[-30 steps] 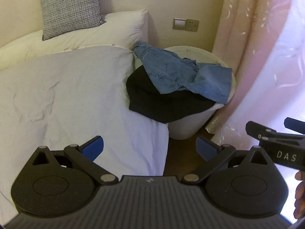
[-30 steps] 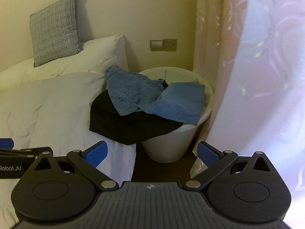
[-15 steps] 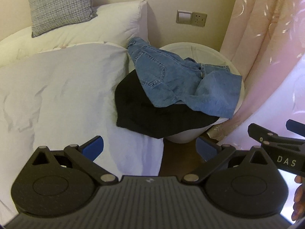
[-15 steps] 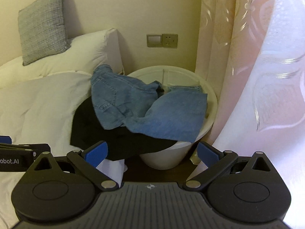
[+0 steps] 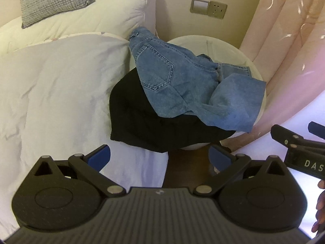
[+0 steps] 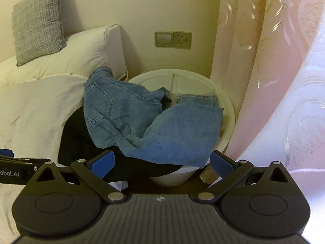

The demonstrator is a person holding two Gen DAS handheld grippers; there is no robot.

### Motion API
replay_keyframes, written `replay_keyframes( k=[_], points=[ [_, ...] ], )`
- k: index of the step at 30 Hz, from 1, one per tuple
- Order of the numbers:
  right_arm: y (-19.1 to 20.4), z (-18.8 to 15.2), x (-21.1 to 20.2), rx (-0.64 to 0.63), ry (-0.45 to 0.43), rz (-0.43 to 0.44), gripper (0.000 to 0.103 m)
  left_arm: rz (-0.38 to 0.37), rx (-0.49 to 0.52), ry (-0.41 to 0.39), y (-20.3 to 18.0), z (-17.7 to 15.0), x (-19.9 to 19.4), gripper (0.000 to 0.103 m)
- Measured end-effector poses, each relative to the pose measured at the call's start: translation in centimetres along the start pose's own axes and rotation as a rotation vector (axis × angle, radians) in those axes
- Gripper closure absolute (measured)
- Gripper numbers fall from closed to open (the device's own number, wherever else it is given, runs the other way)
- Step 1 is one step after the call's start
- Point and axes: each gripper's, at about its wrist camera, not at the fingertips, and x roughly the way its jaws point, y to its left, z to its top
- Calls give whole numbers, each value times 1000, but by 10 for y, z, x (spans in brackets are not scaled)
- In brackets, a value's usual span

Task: Fold clothes
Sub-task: 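Move both grippers toward the light-blue jeans on the white bin, then grasp the jeans with the right gripper while the left gripper grasps another part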

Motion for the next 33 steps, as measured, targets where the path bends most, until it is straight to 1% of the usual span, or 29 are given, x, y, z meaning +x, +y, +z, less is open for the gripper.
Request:
replay_keyframes(
  k=[5, 8, 11, 13, 15, 18, 19, 20, 23, 27, 28, 29, 30, 31, 32, 33],
  points=[
    [5, 4, 26, 2, 52, 2, 0, -22, -5, 48, 10, 13, 27, 2],
    [7, 6, 44, 19, 90, -2, 0, -80, -33, 74, 22, 26, 46, 7],
    [11, 10, 64, 21, 122, -18, 0, -131, -63, 106, 34, 39, 66, 9],
    [16, 10, 79, 1, 138, -33, 0, -160, -81, 119, 45, 49, 79, 10],
    [26, 9, 94, -48, 149, -53, 0, -172, -89, 132, 54, 56, 92, 12],
    [43, 4, 116, -140, 159, -91, 2, -185, -89, 168, 66, 66, 114, 21],
    [49, 3, 123, -178, 155, -104, 4, -189, -95, 176, 70, 70, 120, 26],
    [55, 1, 130, -216, 150, -119, 6, -194, -100, 183, 73, 73, 126, 27],
    [73, -3, 148, -341, 136, -160, 11, -212, -121, 198, 82, 84, 141, 27],
    [95, -17, 175, -554, 124, -193, 16, -247, -161, 195, 95, 99, 159, 27],
    [100, -20, 183, -606, 133, -207, 23, -260, -174, 195, 98, 102, 162, 27],
    [104, -24, 192, -661, 142, -224, 33, -271, -186, 196, 100, 105, 166, 27],
    [107, -28, 199, -710, 149, -243, 40, -275, -191, 200, 102, 109, 171, 27],
    [108, -28, 204, -735, 149, -255, 60, -276, -190, 205, 103, 112, 175, 27],
    [106, -26, 205, -734, 147, -256, 70, -276, -181, 208, 103, 115, 178, 27],
    [102, -20, 205, -709, 137, -248, 74, -277, -173, 210, 104, 117, 180, 27]
  ],
)
